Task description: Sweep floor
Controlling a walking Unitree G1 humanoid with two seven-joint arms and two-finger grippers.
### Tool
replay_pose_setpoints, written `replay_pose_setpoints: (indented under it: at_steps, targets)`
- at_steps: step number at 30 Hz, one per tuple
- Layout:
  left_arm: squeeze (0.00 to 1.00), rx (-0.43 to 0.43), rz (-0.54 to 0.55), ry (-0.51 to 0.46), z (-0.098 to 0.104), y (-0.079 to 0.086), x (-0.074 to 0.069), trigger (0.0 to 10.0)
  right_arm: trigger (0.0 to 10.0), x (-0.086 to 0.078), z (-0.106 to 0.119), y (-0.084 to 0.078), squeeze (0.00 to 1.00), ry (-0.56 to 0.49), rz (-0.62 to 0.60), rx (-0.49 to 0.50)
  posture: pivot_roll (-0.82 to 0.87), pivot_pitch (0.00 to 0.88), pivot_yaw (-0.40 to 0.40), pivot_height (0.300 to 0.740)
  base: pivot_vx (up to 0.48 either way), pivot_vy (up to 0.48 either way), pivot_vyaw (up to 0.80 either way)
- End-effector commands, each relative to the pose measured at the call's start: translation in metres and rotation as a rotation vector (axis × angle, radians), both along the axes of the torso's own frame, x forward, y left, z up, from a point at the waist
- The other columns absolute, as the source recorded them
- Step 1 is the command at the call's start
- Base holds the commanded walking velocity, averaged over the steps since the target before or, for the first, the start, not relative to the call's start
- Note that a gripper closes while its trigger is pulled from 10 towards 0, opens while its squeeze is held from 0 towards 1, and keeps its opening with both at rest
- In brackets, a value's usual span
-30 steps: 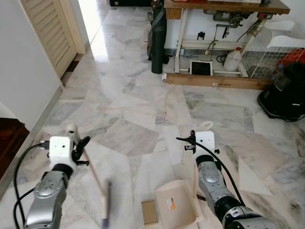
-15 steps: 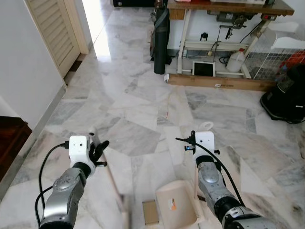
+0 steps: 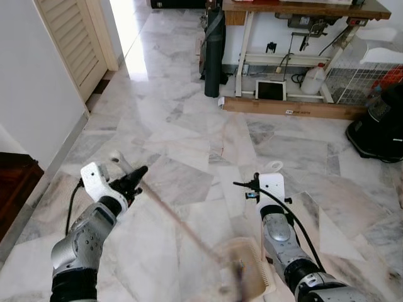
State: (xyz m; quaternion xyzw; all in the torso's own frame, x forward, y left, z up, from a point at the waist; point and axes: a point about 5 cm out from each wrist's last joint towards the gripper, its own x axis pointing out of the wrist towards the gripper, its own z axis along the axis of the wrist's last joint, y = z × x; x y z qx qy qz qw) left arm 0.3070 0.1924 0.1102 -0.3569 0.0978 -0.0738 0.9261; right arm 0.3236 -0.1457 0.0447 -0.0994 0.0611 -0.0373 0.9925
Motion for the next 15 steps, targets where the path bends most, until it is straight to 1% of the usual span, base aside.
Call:
replay_pose_setpoints:
  at_steps: [1, 3, 5, 6, 7, 9, 10, 12, 13, 14, 15]
  targets:
    - [0.0, -0.065, -0.002, -0.062, 0.017, 0.0, 0.004, 10.0, 10.0, -0.011, -0.019, -0.002, 0.0, 0.103, -0.01, -0.002, 0.07, 0.092, -0.012, 0.74, 0.0, 0.0, 0.0]
    - [0.0, -0.049, -0.002, -0.064, 0.018, 0.001, 0.004, 10.0, 10.0, -0.011, -0.019, -0.002, 0.0, 0.103, -0.009, -0.003, 0.07, 0.092, -0.012, 0.74, 0.0, 0.0, 0.0]
    - [0.0, -0.004, 0.005, -0.08, 0.022, 0.002, 0.003, 10.0, 10.0, -0.011, -0.019, -0.002, 0.0, 0.105, -0.007, -0.004, 0.07, 0.093, -0.014, 0.74, 0.0, 0.0, 0.0]
    - [0.0, 0.038, 0.019, -0.099, 0.025, 0.004, 0.003, 10.0, 10.0, -0.011, -0.019, -0.002, 0.0, 0.104, -0.007, -0.003, 0.07, 0.092, -0.015, 0.74, 0.0, 0.0, 0.0]
    - [0.0, 0.038, 0.019, -0.099, 0.025, 0.004, 0.003, 10.0, 10.0, -0.011, -0.019, -0.002, 0.0, 0.104, -0.007, -0.003, 0.07, 0.092, -0.015, 0.74, 0.0, 0.0, 0.0]
    - [0.0, 0.134, 0.067, -0.153, 0.033, 0.009, 0.003, 10.0, 10.0, -0.011, -0.018, -0.002, 0.0, 0.104, -0.008, 0.0, 0.07, 0.091, -0.015, 0.74, 0.0, 0.0, 0.0]
    - [0.0, 0.164, 0.083, -0.171, 0.035, 0.01, 0.003, 10.0, 10.0, -0.011, -0.018, -0.002, 0.0, 0.104, -0.01, 0.002, 0.07, 0.091, -0.015, 0.74, 0.0, 0.0, 0.0]
    - [0.0, 0.183, 0.139, -0.213, 0.043, 0.015, 0.003, 10.0, 10.0, -0.011, -0.018, -0.003, 0.0, 0.103, -0.017, 0.015, 0.07, 0.091, -0.015, 0.74, 0.0, 0.0, 0.0]
    - [0.0, 0.236, 0.18, -0.27, 0.052, 0.019, 0.001, 10.0, 10.0, -0.01, -0.018, -0.005, 0.0, 0.101, -0.028, 0.031, 0.07, 0.091, -0.015, 0.74, 0.0, 0.0, 0.0]
    - [0.0, 0.236, 0.18, -0.27, 0.052, 0.019, 0.001, 10.0, 10.0, -0.01, -0.018, -0.005, 0.0, 0.101, -0.028, 0.031, 0.07, 0.091, -0.015, 0.74, 0.0, 0.0, 0.0]
    - [0.0, 0.251, 0.185, -0.291, 0.055, 0.019, 0.0, 10.0, 10.0, -0.01, -0.017, -0.005, 0.0, 0.1, -0.031, 0.037, 0.07, 0.091, -0.015, 0.74, 0.0, 0.0, 0.0]
